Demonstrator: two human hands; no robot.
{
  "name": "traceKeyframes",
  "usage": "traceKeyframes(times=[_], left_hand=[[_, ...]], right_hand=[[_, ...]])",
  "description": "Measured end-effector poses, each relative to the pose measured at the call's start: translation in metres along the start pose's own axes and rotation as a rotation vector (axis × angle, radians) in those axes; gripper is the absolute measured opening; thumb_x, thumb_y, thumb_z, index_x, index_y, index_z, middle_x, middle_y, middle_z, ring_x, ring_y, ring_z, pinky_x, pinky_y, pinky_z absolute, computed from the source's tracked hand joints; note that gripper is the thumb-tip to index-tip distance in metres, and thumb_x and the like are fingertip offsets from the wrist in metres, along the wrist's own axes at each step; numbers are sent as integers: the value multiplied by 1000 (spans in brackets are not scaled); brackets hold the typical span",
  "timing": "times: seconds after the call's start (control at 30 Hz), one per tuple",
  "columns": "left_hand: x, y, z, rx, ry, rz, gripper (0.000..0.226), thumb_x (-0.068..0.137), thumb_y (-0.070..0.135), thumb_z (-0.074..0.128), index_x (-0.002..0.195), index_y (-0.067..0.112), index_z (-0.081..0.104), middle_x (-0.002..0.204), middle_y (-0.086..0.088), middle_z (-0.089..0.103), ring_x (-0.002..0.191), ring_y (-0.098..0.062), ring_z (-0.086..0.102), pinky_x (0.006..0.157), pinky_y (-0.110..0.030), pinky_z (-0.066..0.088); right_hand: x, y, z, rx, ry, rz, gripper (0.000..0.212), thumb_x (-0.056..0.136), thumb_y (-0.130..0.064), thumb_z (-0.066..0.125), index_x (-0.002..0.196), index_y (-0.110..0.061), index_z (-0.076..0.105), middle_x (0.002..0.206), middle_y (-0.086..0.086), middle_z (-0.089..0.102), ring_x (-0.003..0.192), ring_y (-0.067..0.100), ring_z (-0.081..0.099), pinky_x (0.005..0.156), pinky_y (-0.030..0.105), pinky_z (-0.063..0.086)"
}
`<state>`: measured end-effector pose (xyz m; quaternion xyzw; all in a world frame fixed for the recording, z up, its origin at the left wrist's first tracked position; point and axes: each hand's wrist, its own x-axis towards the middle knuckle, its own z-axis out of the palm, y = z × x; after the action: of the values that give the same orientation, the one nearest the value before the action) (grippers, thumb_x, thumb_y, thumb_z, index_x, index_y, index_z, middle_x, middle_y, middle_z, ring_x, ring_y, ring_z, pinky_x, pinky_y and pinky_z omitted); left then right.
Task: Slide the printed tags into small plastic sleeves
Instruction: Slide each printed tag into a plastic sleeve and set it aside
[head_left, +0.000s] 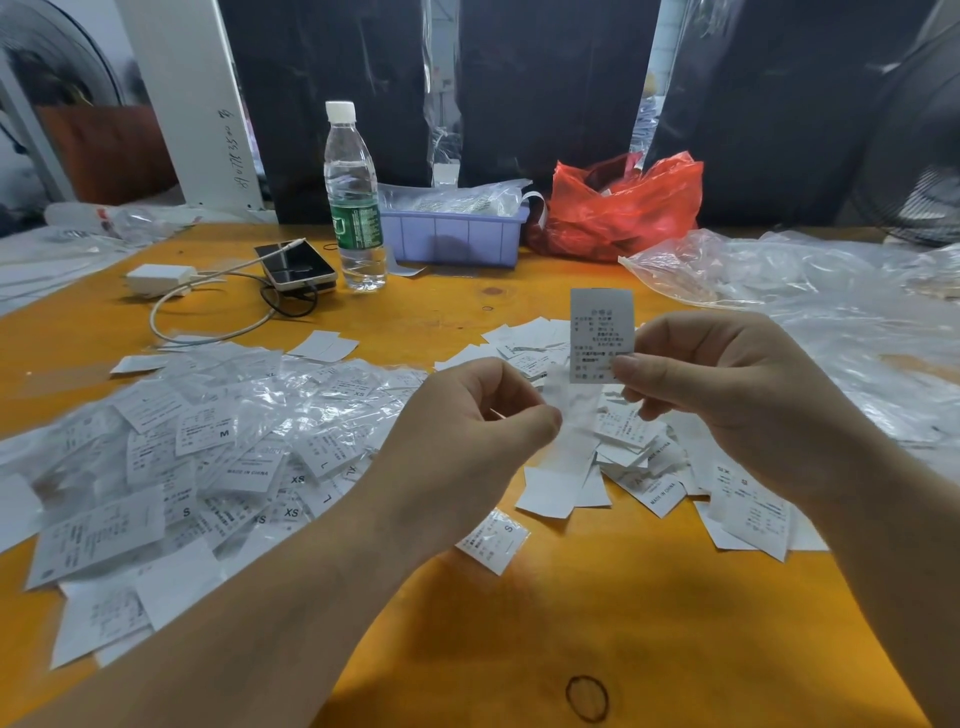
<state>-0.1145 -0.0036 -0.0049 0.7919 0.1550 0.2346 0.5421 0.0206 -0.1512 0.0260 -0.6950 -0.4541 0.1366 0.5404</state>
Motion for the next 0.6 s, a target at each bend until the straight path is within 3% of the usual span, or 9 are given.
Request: traceKeyframes(times=[0.1, 0.23, 0.37, 0.47, 0.6], left_hand=[[-1, 1, 0, 22, 3, 5, 13, 82, 27, 72, 71, 24, 65, 63, 10, 63, 53, -3, 54, 54, -22, 42], [0, 1, 0, 36, -14, 5, 13, 82, 26, 73, 72, 24, 65, 64, 11, 64, 57, -4, 57, 53, -18, 43], [-1, 0, -1, 27, -70, 4, 12, 77, 31, 74, 73, 25, 65, 60, 12, 61, 50, -2, 50, 49, -14, 40], [0, 1, -1, -5, -105, 6, 12, 70, 34, 71, 72, 23, 65, 60, 9, 61, 49, -3, 51, 49, -15, 39], [0, 2, -1, -41, -137, -3, 10, 72, 31, 73, 72, 23, 66, 69, -2, 68, 52, -5, 55, 48, -14, 40]], right_hand=[[1, 1, -2, -56, -4, -23, 23, 67, -42, 65, 75, -22, 73, 88, -7, 75, 71, 23, 61, 63, 23, 55], [1, 3, -5, -95, -3, -43, 24, 67, -46, 65, 77, -25, 73, 92, -4, 75, 76, 28, 62, 67, 31, 56], [3, 5, -6, -92, -8, -54, 30, 68, -49, 64, 81, -23, 73, 93, -5, 75, 74, 25, 62, 69, 34, 55], [4, 6, -8, -82, -22, -54, 30, 70, -46, 63, 83, -21, 73, 92, -3, 75, 72, 20, 62, 67, 33, 55], [5, 7, -12, -73, -21, -63, 35, 72, -41, 63, 91, -14, 73, 88, 6, 73, 74, 26, 62, 67, 33, 54]])
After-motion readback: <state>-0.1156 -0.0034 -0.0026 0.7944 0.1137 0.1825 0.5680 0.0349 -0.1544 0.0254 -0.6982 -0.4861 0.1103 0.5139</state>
